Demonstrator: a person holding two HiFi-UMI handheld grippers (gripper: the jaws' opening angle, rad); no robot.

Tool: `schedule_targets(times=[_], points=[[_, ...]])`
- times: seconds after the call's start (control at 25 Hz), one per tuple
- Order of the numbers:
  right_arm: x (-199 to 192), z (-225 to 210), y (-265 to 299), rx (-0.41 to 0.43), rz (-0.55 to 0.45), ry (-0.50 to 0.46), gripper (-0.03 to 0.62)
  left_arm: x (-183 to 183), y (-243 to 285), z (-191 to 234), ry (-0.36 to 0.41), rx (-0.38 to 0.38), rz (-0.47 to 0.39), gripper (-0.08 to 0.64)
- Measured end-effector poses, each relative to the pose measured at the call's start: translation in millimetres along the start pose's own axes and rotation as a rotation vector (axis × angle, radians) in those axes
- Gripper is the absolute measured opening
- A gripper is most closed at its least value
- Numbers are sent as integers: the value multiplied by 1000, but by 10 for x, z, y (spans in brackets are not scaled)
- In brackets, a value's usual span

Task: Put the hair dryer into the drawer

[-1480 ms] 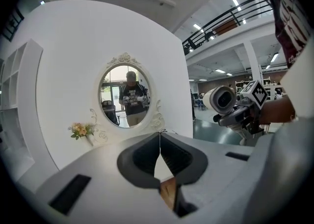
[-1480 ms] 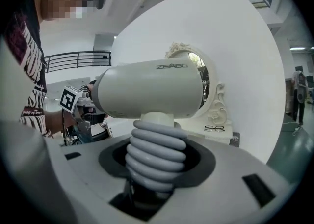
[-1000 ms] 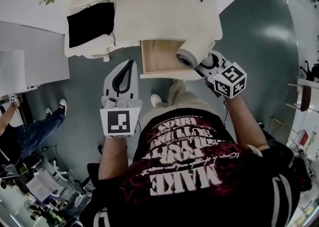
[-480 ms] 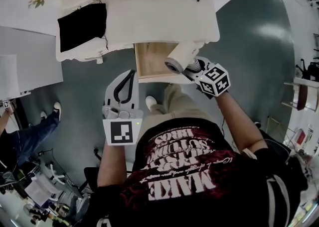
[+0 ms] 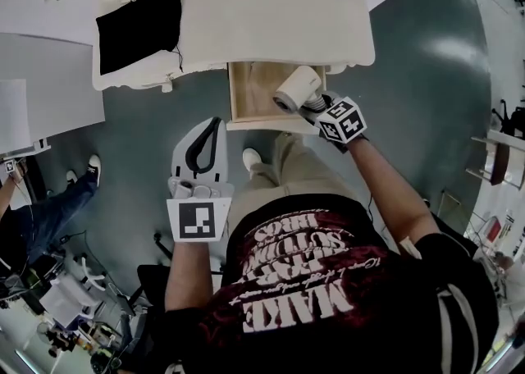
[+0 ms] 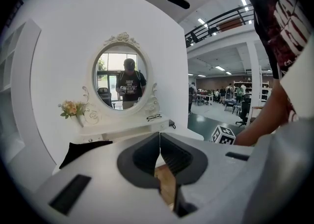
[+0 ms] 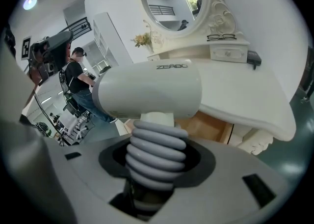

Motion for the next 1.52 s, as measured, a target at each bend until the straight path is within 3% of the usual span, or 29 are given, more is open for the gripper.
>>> schedule_targets(times=[0.6,0.8,1.04,1.32,1.44,1.52], points=[[-400,-305,685,-27,287,27,199,-154,26,-4,-39,21,45,8],[-462,-384,816,-43,333,75,201,-212,-63,-6,-62,45,61,8],[-534,-480,935,-85,392,133,207,-258,-180,25,-45,66,76,8],[-575,-469,1036,-128,463,113,212,-160,-278,27,2,61,64,8],[-579,-462,1035,-97,455,197,327,-120,-321,27,4,58,63,8],[-572,-485,969,-99,419,245,359,-82,-347,22,14,49,53,8]])
Point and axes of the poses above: the fingertips, and each gripper's own axes: y forward along the fingers, z to its left, x out of its top, the point moved 5 cm from there along -y, backward along the fingers, and after that the axes turned 1 degree about -x, right-handed, at the moved point
